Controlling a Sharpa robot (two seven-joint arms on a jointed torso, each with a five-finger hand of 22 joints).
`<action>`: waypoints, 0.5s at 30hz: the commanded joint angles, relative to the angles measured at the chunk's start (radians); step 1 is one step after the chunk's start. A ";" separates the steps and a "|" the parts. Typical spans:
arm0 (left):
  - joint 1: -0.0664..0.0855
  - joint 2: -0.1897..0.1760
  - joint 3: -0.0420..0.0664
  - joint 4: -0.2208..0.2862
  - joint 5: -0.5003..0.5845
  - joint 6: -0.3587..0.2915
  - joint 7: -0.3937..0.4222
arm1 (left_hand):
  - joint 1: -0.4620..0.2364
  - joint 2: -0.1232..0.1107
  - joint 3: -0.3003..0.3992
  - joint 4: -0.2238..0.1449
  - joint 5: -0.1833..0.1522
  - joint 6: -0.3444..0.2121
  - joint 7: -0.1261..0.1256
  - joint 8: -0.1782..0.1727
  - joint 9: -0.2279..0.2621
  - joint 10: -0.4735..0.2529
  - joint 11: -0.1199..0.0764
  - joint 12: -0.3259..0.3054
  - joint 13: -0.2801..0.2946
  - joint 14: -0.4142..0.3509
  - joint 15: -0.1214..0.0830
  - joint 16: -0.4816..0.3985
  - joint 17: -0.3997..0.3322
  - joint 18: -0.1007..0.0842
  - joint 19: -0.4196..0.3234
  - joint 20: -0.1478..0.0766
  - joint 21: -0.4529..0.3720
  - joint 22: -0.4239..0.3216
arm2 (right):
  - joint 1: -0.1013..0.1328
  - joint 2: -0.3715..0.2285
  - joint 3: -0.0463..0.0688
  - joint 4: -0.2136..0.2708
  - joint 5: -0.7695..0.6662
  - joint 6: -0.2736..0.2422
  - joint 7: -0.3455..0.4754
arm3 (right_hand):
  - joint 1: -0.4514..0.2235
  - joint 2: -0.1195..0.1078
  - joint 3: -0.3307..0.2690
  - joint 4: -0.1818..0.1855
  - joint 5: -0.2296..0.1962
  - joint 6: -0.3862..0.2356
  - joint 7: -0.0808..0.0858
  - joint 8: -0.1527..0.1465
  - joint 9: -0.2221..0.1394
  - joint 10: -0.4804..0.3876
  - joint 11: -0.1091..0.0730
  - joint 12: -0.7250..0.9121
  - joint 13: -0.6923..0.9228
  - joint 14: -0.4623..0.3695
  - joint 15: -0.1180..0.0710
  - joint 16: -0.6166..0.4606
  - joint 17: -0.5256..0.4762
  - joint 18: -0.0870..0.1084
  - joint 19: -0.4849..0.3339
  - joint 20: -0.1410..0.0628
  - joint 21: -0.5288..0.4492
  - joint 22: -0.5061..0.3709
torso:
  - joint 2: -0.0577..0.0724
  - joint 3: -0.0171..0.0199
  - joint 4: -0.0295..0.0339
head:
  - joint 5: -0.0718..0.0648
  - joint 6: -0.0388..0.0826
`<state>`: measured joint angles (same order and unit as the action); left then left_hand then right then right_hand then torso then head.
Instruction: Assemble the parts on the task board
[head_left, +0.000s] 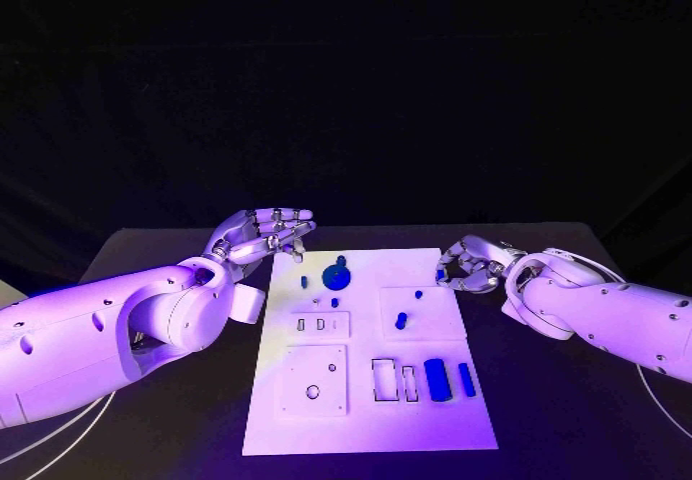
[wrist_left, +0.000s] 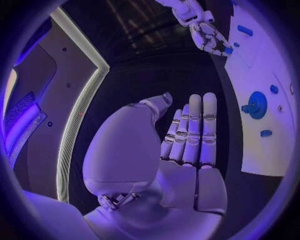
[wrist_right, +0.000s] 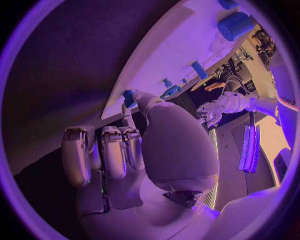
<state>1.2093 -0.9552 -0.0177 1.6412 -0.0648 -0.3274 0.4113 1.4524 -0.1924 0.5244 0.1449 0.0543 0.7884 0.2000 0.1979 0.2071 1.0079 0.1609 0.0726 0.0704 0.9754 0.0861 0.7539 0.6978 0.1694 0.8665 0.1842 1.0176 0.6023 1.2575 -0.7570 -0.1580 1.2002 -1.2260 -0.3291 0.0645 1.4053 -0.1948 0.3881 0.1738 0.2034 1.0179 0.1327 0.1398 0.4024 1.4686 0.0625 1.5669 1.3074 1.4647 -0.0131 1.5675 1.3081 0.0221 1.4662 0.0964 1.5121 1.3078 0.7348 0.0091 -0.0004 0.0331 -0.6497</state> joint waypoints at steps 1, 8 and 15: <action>0.000 0.001 0.001 0.001 -0.003 0.014 0.008 | -0.003 -0.005 0.005 0.001 0.000 -0.007 0.015 0.005 0.001 -0.005 -0.002 0.005 0.000 -0.007 0.002 0.005 -0.001 0.016 -0.006 -0.002 0.007 0.001 | -0.002 0.003 -0.001 0.002 -0.017 -0.027 -0.017 | -0.008 0.008 0.004 0.006 0.007 0.010 0.001 0.006 0.001 0.102 -0.008 0.004 0.263 0.106 -0.008 0.003 0.263 -0.008 0.075 -0.010 0.006 0.218 | 0.000 0.0004 -0.0002 | -0.001 -0.001; 0.000 0.000 0.001 0.000 -0.003 0.014 0.009 | -0.003 -0.005 0.005 0.001 0.000 -0.007 0.015 0.005 0.001 -0.005 -0.002 0.005 0.000 -0.007 0.002 0.005 -0.001 0.016 -0.006 -0.002 0.007 0.001 | -0.002 0.004 -0.001 0.017 -0.036 -0.121 -0.052 | -0.015 0.014 0.013 0.009 0.028 0.025 -0.008 0.016 0.006 0.102 -0.016 0.004 0.263 0.106 -0.012 0.003 0.263 -0.010 0.081 -0.014 0.017 0.227 | -0.001 0.0007 -0.0014 | 0.003 -0.002; 0.000 -0.003 0.001 -0.006 -0.003 0.014 0.009 | -0.003 -0.005 0.005 0.001 0.000 -0.007 0.015 0.005 0.001 -0.005 -0.002 0.005 0.000 -0.007 0.002 0.005 -0.001 0.016 -0.006 -0.002 0.007 0.001 | 0.016 -0.018 0.002 0.099 -0.080 -0.183 -0.101 | -0.009 0.022 0.027 0.001 0.044 0.030 -0.012 0.022 0.009 0.102 -0.021 0.004 0.263 0.106 -0.015 0.003 0.263 -0.011 0.083 -0.017 0.020 0.230 | -0.003 0.0013 -0.0024 | 0.006 -0.004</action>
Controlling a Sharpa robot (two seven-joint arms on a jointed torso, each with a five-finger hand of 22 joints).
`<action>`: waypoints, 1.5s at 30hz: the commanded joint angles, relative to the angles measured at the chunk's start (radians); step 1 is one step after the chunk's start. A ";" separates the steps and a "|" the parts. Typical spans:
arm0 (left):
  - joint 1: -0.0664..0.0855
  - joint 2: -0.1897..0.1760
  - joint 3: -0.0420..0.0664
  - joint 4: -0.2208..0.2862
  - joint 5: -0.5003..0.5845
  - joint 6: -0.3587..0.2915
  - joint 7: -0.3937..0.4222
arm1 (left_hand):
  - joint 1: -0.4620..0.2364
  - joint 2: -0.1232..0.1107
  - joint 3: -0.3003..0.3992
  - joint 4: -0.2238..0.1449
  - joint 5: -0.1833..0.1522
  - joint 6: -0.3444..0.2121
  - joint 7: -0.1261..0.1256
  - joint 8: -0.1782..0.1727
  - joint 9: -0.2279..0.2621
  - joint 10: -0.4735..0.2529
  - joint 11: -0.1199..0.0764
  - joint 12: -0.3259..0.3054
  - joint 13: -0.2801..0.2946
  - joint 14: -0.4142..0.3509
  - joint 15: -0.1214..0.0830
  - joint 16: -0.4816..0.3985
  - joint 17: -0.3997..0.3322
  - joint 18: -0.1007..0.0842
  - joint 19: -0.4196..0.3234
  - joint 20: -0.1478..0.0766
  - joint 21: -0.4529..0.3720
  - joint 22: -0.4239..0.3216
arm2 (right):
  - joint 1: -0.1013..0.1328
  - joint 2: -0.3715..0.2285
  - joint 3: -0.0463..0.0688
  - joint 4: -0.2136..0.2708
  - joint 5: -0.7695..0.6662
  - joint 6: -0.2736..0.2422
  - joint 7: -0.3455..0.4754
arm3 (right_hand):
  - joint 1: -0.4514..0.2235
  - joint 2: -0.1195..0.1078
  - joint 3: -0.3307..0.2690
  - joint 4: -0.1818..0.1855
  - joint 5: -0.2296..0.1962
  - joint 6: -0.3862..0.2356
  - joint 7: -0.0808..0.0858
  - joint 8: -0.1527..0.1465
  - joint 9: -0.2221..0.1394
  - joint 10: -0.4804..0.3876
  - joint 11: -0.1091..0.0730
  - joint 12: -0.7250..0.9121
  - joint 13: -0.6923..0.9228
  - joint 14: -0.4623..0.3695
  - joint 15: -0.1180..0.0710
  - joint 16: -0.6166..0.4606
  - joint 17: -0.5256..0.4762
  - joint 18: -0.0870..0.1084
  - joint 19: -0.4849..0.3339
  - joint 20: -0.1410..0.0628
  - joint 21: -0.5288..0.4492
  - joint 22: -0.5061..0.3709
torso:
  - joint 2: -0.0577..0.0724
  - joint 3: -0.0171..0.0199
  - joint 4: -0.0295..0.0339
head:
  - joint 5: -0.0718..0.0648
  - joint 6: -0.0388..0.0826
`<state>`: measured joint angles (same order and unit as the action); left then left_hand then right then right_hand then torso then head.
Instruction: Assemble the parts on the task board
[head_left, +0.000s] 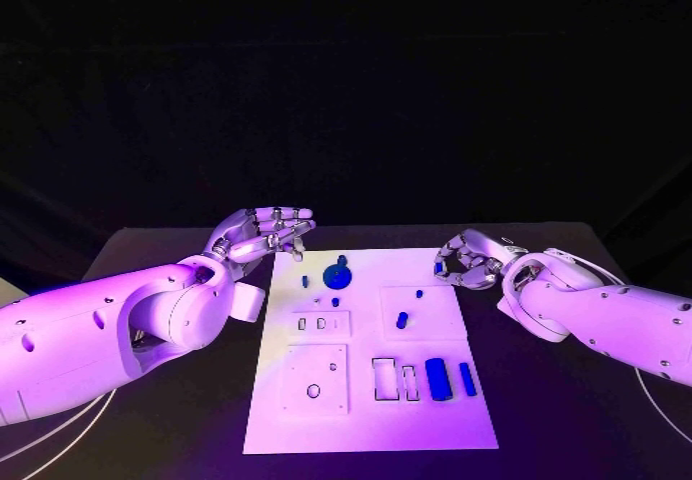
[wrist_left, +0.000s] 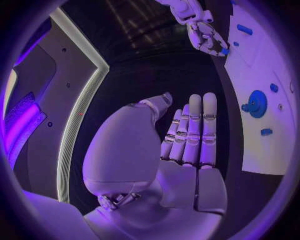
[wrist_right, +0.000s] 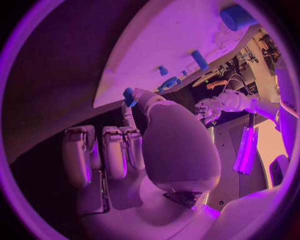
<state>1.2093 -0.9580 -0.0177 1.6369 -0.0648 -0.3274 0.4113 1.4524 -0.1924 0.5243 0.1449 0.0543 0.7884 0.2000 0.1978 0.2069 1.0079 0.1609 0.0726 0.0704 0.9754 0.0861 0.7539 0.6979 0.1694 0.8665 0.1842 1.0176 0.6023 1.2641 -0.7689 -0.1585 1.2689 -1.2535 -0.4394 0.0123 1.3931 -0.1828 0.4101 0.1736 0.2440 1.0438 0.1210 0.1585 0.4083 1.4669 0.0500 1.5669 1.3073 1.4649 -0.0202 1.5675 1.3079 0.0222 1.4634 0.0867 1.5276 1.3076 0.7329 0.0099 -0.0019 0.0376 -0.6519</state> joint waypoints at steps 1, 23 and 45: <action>0.000 0.000 0.001 -0.003 -0.003 0.014 0.008 | -0.003 -0.005 0.005 0.001 0.001 -0.007 0.015 0.005 0.001 -0.005 -0.002 0.005 0.000 -0.007 0.002 0.005 -0.001 0.016 -0.006 -0.002 0.007 0.001 | 0.015 -0.011 0.003 0.049 -0.060 -0.083 -0.060 | 0.003 0.011 0.005 0.002 0.004 0.005 0.000 0.004 0.004 0.104 -0.008 0.004 0.263 0.106 -0.008 0.003 0.263 -0.012 0.086 -0.008 0.005 0.231 | -0.002 0.0008 -0.0010 | 0.001 -0.002; 0.000 0.027 -0.002 -0.046 -0.003 0.024 0.006 | -0.003 -0.004 0.007 -0.001 0.000 -0.007 0.015 0.006 0.002 -0.005 -0.002 0.005 0.000 -0.008 0.002 0.006 -0.002 0.016 -0.007 -0.002 0.008 0.001 | 0.008 0.111 -0.004 0.331 -0.129 -0.197 -0.308 | -0.017 0.017 0.012 0.008 -0.010 -0.003 0.000 0.004 0.006 0.104 -0.009 0.004 0.263 0.106 -0.007 0.003 0.263 -0.013 0.090 -0.009 0.011 0.236 | -0.014 -0.0077 -0.0012 | 0.028 -0.018; 0.000 0.034 -0.003 -0.046 -0.001 0.024 0.003 | -0.003 -0.004 0.009 -0.002 0.000 -0.006 0.014 0.007 0.002 -0.004 -0.003 0.006 0.000 -0.008 0.001 0.006 -0.002 0.016 -0.007 -0.002 0.009 0.001 | -0.074 0.263 -0.017 0.264 -0.206 -0.102 -0.408 | -0.029 0.014 0.012 0.010 -0.008 -0.004 0.000 0.006 0.008 0.104 -0.009 0.004 0.263 0.106 -0.008 0.003 0.263 -0.010 0.084 -0.009 0.000 0.228 | -0.011 -0.0060 -0.0037 | 0.049 -0.042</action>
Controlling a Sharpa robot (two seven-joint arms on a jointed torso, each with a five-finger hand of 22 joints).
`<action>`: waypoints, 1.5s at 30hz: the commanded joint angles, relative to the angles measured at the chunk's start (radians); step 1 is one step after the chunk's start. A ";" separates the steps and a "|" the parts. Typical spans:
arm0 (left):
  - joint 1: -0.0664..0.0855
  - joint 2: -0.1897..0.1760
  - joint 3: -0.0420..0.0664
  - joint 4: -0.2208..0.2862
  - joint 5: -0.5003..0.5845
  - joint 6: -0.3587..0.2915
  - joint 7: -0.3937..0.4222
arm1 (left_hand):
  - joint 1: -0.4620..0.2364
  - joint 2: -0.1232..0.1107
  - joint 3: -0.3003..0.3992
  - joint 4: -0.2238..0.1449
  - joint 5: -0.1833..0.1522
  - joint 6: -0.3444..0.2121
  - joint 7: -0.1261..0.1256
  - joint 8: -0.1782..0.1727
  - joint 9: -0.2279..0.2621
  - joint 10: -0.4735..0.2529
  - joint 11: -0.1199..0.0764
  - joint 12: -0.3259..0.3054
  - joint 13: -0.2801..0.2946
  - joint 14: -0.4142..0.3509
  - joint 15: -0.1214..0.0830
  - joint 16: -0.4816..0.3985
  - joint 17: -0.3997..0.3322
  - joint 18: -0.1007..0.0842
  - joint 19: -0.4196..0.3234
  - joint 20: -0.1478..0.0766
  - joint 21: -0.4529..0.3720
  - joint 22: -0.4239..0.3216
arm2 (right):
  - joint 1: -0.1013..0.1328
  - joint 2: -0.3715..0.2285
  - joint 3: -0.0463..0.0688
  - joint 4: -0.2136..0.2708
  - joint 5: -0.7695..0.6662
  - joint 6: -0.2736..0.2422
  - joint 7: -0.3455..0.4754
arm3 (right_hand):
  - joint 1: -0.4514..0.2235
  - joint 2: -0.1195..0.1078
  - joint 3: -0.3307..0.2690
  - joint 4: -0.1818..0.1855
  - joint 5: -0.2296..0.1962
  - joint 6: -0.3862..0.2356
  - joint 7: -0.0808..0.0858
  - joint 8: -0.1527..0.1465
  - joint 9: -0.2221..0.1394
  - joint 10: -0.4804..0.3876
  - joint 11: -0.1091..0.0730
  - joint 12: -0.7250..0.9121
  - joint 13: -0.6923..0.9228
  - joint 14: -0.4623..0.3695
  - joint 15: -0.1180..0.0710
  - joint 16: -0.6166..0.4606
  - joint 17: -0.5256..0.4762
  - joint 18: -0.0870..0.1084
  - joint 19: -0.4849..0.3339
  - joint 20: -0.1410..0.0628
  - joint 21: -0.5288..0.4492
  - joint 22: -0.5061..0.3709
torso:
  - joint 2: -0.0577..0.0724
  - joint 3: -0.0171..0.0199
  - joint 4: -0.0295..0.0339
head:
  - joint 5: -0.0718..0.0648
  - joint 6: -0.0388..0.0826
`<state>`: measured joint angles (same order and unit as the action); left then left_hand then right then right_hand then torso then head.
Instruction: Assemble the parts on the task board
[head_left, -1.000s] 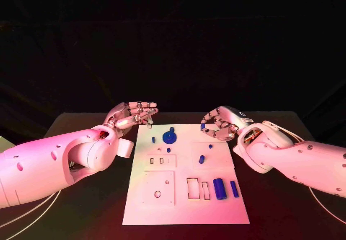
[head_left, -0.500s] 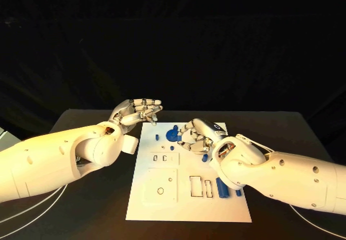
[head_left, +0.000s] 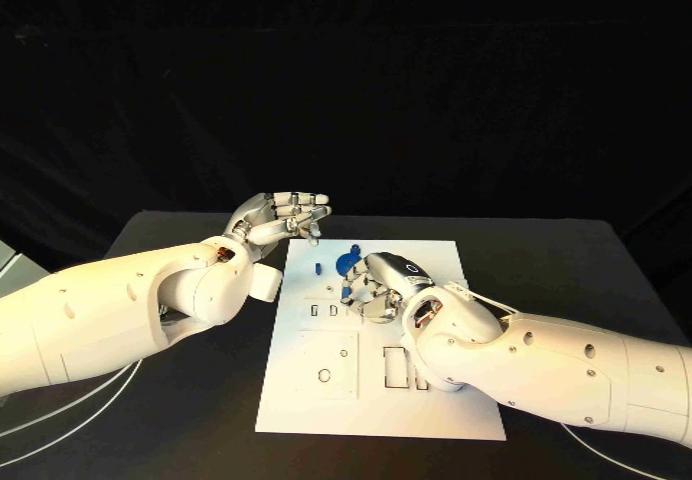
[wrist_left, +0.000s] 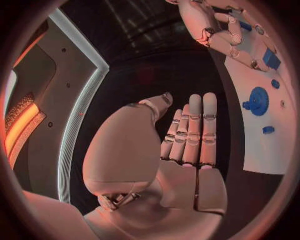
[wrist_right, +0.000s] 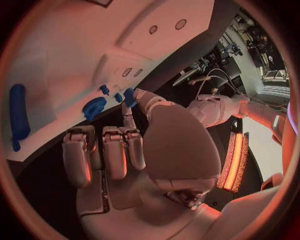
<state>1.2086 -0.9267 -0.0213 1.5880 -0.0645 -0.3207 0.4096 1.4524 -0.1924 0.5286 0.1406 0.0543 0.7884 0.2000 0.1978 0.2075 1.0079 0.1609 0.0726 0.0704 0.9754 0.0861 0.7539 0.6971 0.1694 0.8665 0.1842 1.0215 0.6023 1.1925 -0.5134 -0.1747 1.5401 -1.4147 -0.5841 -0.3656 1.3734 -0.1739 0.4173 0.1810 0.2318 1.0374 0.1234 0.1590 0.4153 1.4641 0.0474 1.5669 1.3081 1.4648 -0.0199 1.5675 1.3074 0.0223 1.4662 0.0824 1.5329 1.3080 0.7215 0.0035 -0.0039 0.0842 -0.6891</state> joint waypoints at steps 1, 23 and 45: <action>0.000 0.003 0.000 0.003 -0.001 0.018 0.004 | -0.003 -0.004 0.004 0.002 0.000 -0.006 0.014 0.007 0.002 -0.004 -0.003 0.006 0.000 -0.008 0.001 0.006 -0.002 0.016 -0.007 -0.002 0.005 0.001 | -0.004 0.011 -0.001 -0.010 -0.048 0.046 -0.033 | -0.009 0.005 0.005 0.003 0.004 0.002 -0.003 0.006 0.001 0.107 -0.007 0.004 0.263 0.106 -0.008 0.003 0.263 -0.010 0.082 -0.005 -0.005 0.227 | 0.000 0.0004 -0.0016 | 0.002 -0.006; 0.000 0.008 0.000 0.000 -0.002 0.019 0.004 | -0.003 -0.004 0.004 0.002 0.000 -0.006 0.014 0.007 0.002 -0.004 -0.003 0.006 0.000 -0.008 0.001 0.006 -0.002 0.016 -0.007 -0.002 0.005 0.001 | -0.007 0.036 -0.008 -0.031 -0.075 0.116 -0.064 | -0.015 -0.008 0.001 0.001 0.004 -0.001 -0.002 0.006 0.002 0.107 -0.006 0.004 0.263 0.106 -0.008 0.003 0.263 -0.011 0.082 -0.005 -0.005 0.228 | -0.002 0.0005 -0.0015 | 0.003 -0.015; 0.000 0.009 0.000 -0.001 -0.002 0.021 0.003 | -0.003 -0.004 0.004 0.002 0.000 -0.006 0.014 0.007 0.002 -0.004 -0.003 0.006 0.000 -0.008 0.001 0.006 -0.002 0.016 -0.007 -0.002 0.005 0.001 | -0.026 0.051 -0.011 -0.053 -0.103 0.096 -0.062 | -0.020 -0.015 -0.002 0.001 -0.002 -0.005 -0.001 0.005 0.002 0.107 -0.005 0.004 0.263 0.106 -0.007 0.003 0.263 -0.010 0.081 -0.004 -0.006 0.227 | -0.002 0.0008 -0.0014 | 0.011 -0.019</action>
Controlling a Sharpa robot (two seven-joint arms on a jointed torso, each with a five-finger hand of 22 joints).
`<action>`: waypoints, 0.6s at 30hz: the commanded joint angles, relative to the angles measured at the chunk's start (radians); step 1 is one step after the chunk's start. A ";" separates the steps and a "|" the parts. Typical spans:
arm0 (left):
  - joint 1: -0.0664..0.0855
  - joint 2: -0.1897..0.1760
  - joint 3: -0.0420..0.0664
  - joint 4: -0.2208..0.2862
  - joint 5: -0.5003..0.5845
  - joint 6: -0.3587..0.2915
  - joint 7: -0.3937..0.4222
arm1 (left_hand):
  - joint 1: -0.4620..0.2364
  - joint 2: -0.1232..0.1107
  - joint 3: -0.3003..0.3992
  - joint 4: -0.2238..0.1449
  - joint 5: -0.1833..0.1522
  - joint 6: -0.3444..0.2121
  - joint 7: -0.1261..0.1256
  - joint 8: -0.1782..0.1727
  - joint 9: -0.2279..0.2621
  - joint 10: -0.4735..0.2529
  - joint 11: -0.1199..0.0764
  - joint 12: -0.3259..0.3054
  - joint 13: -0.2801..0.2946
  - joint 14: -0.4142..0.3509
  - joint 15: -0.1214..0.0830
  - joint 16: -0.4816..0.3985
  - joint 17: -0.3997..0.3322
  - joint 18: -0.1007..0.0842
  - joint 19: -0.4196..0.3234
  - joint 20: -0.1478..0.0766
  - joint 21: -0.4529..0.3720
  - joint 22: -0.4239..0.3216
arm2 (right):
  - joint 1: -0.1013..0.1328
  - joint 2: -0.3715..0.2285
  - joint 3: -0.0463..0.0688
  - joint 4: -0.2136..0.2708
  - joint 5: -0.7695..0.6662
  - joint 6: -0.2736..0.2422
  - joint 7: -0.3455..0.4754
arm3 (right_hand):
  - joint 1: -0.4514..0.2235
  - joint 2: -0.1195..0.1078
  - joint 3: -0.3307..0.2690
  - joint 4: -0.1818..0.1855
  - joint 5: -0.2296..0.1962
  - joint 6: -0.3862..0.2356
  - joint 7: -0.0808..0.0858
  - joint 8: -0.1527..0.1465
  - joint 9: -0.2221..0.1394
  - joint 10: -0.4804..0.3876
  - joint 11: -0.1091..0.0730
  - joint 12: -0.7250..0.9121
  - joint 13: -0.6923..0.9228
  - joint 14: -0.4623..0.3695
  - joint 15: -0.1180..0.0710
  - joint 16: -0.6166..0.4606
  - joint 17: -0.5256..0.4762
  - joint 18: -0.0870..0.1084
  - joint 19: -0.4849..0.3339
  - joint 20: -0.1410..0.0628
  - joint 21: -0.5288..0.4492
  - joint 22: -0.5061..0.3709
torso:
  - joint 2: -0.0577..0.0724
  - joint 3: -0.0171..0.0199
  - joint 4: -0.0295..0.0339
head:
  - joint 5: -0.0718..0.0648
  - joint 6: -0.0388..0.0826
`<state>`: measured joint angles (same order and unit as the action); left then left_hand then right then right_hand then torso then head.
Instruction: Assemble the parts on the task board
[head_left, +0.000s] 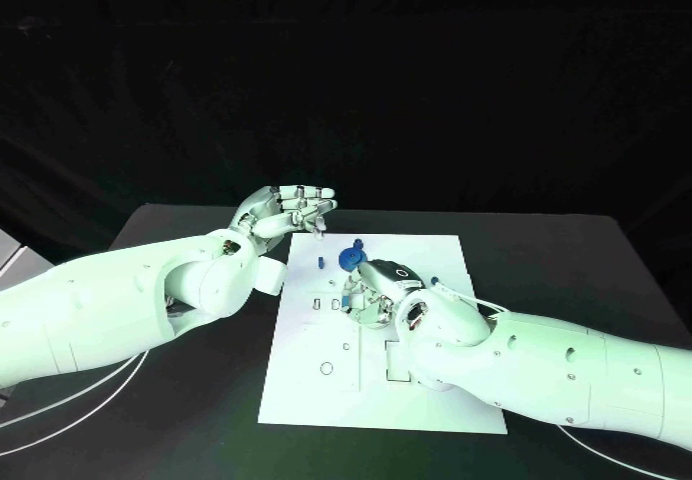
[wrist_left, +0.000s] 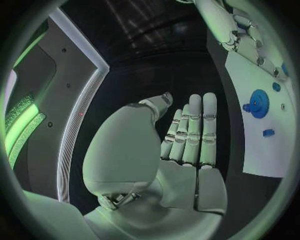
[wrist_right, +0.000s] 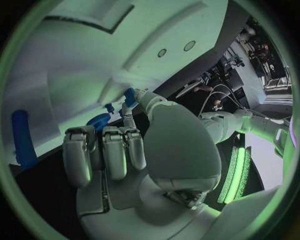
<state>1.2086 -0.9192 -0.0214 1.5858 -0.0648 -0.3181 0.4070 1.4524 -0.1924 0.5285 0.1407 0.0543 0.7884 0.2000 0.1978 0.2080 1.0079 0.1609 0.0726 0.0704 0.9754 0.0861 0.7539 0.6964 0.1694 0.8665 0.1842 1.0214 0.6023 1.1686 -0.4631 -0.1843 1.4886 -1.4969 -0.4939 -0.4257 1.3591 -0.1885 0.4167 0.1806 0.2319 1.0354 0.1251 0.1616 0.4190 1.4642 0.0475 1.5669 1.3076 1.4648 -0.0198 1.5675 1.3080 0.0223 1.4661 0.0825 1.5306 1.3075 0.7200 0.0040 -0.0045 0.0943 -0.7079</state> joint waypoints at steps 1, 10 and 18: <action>0.000 0.001 0.001 0.001 -0.002 0.018 0.005 | -0.003 -0.004 0.005 0.002 0.000 -0.006 0.014 0.007 0.001 -0.004 -0.003 0.006 0.000 -0.008 0.001 0.006 -0.001 0.016 -0.007 -0.002 0.005 0.001 | -0.002 0.001 -0.001 -0.002 -0.021 0.006 -0.001 | -0.006 0.000 -0.002 0.001 -0.002 -0.003 -0.003 0.002 -0.002 0.107 -0.005 0.004 0.263 0.106 -0.007 0.003 0.263 -0.010 0.081 -0.004 -0.004 0.227 | -0.001 0.0004 -0.0010 | 0.001 -0.001; 0.000 0.001 0.001 -0.002 -0.002 0.021 0.000 | -0.003 -0.004 0.005 0.002 0.000 -0.006 0.014 0.007 0.001 -0.004 -0.003 0.006 0.000 -0.008 0.001 0.006 -0.001 0.016 -0.007 -0.002 0.005 0.001 | -0.003 0.000 -0.001 -0.002 -0.023 0.009 0.025 | -0.012 -0.029 -0.012 -0.004 -0.014 -0.030 0.007 -0.011 -0.007 0.107 0.003 0.004 0.263 0.106 -0.002 0.003 0.263 -0.009 0.079 -0.001 -0.008 0.224 | -0.001 0.0008 0.0002 | 0.002 0.002; 0.000 0.001 0.001 -0.005 -0.002 0.024 -0.004 | -0.007 -0.003 0.007 0.001 0.000 -0.007 0.014 0.008 0.002 -0.004 -0.003 0.006 0.000 -0.009 0.001 0.008 -0.003 0.016 -0.008 -0.002 0.007 0.001 | -0.003 -0.001 -0.001 -0.004 -0.023 0.009 0.035 | -0.022 -0.044 -0.035 0.002 -0.048 -0.043 0.014 -0.019 -0.010 0.107 0.010 0.004 0.263 0.106 0.006 0.003 0.263 -0.009 0.080 0.006 -0.008 0.225 | -0.001 0.0012 -0.0013 | 0.003 0.003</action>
<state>1.2086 -0.9192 -0.0214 1.5802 -0.0648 -0.3148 0.4019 1.4524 -0.1924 0.5285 0.1407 0.0543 0.7884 0.2000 0.2031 0.2093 1.0079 0.1609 0.0726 0.0704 0.9754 0.0861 0.7589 0.6946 0.1694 0.8665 0.1842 1.0252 0.6022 1.1668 -0.4638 -0.1853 1.4847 -1.5057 -0.4931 -0.4104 1.3373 -0.2241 0.3860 0.1832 0.1858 1.0009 0.1385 0.1467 0.4101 1.4670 0.0503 1.5669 1.3075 1.4649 -0.0198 1.5675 1.3078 0.0223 1.4661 0.0825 1.5269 1.3073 0.7196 0.0052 -0.0048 0.0967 -0.7052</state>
